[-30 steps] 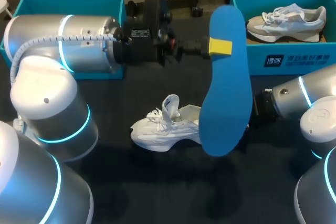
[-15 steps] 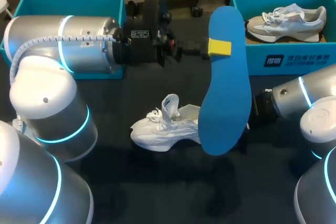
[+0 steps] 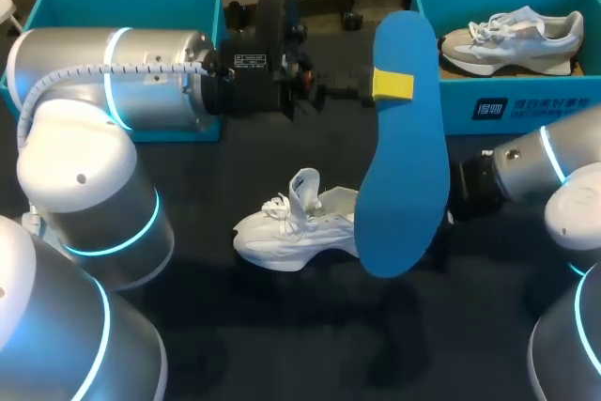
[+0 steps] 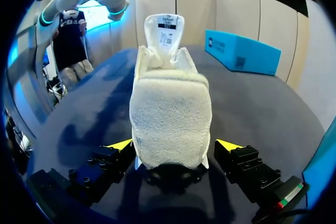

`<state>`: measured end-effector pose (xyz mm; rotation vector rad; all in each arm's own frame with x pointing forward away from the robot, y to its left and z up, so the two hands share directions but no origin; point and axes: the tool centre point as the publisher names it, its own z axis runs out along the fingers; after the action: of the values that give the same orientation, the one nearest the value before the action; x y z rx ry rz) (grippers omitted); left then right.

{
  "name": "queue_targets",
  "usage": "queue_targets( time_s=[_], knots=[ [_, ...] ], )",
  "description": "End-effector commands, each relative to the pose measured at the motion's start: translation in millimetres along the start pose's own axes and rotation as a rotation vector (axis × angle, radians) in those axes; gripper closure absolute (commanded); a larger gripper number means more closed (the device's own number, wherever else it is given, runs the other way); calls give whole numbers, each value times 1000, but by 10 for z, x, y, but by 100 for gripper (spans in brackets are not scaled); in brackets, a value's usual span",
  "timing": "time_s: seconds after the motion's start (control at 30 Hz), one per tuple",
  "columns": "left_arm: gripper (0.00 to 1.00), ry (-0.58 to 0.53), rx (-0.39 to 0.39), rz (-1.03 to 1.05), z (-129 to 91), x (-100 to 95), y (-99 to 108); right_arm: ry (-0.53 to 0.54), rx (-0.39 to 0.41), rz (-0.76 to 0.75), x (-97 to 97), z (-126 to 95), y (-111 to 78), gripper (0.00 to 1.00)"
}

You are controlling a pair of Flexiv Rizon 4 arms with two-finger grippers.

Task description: Take the shoe out of the shoebox, open the shoe tongue, remove and reinsert the insole, then place the shoe into the shoebox

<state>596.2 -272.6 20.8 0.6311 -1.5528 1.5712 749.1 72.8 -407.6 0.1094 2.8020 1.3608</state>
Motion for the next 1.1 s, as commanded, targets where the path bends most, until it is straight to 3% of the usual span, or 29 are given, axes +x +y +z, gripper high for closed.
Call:
queue_targets(
  time_s=[0.03,0.6,0.9,1.1],
  knots=[
    [100,2,5,1,6,-3,16,2,71,7,20,-154,91,0],
    [100,2,5,1,6,-3,16,-73,434,36,71,-432,307,0],
    [100,2,5,1,6,-3,16,-80,531,83,93,-467,407,0],
    [100,2,5,1,6,-3,16,-82,554,128,98,-466,439,0]
  ],
)
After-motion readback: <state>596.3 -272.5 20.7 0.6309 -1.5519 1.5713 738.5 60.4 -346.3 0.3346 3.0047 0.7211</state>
